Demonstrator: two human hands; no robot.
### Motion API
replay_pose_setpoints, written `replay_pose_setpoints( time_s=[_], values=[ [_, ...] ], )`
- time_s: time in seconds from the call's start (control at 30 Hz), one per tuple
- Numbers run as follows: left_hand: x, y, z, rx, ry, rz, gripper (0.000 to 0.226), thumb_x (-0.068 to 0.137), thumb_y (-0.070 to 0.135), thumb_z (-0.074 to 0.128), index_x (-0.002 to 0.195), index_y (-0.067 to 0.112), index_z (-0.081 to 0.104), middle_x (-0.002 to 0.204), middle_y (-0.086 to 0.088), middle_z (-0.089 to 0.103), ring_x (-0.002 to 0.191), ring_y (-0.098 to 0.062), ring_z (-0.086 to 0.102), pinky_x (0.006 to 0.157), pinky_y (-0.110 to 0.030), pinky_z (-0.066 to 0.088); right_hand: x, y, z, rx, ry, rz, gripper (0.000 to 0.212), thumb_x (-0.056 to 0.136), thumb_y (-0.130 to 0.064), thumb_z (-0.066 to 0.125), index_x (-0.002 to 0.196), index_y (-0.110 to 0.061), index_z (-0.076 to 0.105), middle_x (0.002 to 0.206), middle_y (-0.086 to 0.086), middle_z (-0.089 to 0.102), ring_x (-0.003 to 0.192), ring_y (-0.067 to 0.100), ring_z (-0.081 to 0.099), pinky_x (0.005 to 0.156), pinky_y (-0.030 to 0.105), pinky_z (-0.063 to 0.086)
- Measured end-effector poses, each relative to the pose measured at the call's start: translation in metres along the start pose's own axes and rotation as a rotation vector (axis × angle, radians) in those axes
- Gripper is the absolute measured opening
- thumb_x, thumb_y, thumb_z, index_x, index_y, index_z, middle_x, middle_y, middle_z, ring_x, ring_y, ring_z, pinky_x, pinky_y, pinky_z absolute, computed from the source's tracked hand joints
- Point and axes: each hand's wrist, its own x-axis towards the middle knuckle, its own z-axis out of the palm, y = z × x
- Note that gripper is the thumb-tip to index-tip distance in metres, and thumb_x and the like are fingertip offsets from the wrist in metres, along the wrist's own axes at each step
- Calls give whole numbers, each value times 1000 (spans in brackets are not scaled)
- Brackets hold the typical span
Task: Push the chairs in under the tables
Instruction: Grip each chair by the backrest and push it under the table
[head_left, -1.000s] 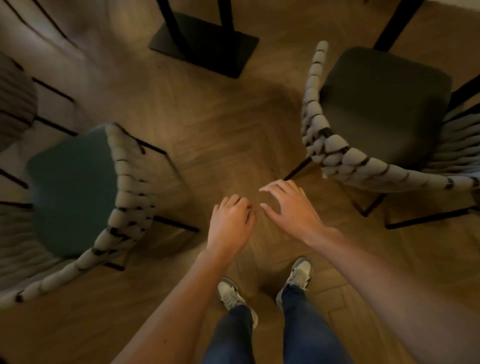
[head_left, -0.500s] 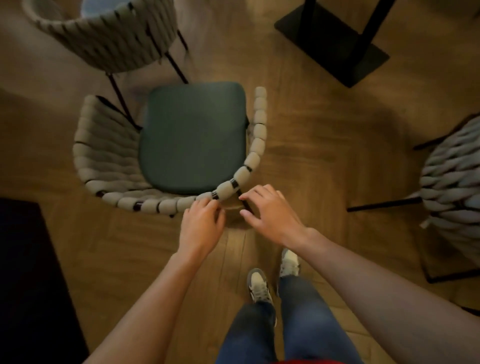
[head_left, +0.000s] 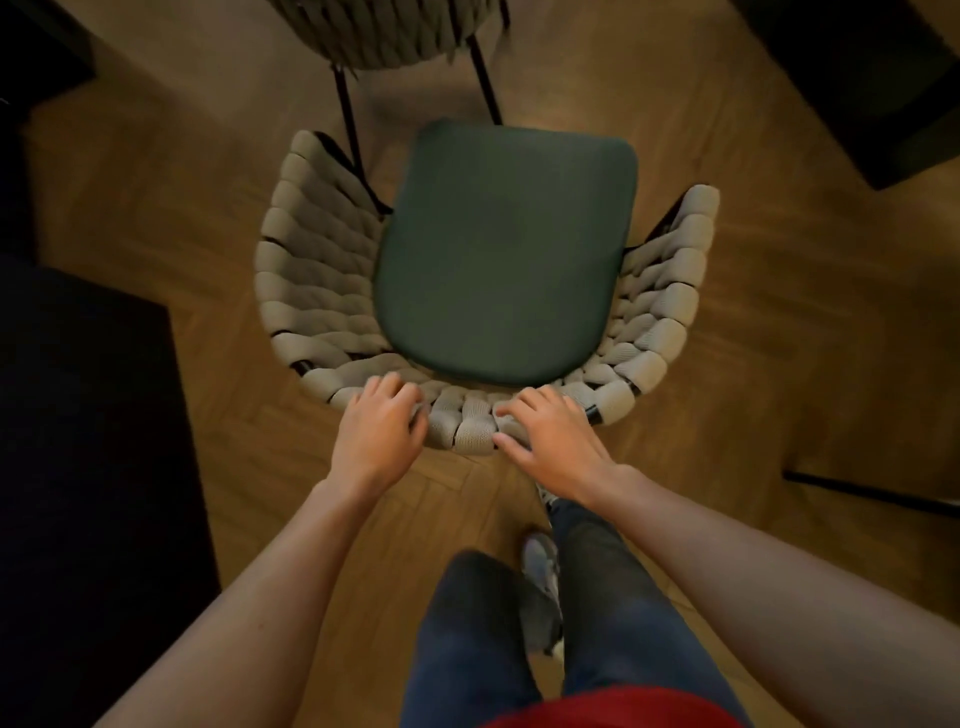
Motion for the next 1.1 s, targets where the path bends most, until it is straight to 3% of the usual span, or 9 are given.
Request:
replay_pose_setpoints(
  time_s=[0.23,0.43,0.63,0.83,0.97,1.1],
  values=[
    [17,-41,7,15,-116,30,28,99,41,46,108,21,63,103,4,58,99,-15,50,90,-35,43,28,-2,6,-29,-132,64,41,100,-49,43,130,-24,56,125,-5,57,119,15,47,101,38,39],
    [34,-81,12,-13,-198,225,50,96,55,27,104,22,64,97,6,54,91,-14,49,85,-34,44,38,-12,20,-139,-144,185,53,99,-60,34,126,-22,59,117,-2,63,109,17,58,93,38,45],
    [35,-91,26,65,-88,465,53,95,62,36,92,20,68,94,3,63,90,-18,55,80,-35,44,25,-18,47,-333,-8,105,87,82,-87,21,112,-20,67,99,-2,69,86,17,64,71,35,54],
    [47,-92,35,150,-39,660,67,84,77,44,88,13,67,88,-1,65,81,-20,61,66,-33,49,26,-10,60,-393,204,17,83,86,-84,20,78,-14,66,71,1,67,65,21,65,55,29,50],
    [53,-94,35,191,-2,774,71,85,75,43,108,12,68,97,-3,70,84,-21,67,65,-31,54,23,-11,62,-434,227,35,82,86,-83,20,77,-16,65,67,0,65,61,19,63,55,28,45],
    [61,-96,36,195,-30,911,67,90,72,35,99,15,69,91,-1,71,82,-20,67,67,-33,55,19,-12,65,-421,229,52,81,87,-83,22,81,-16,66,70,0,66,64,18,63,56,28,47]
  ],
)
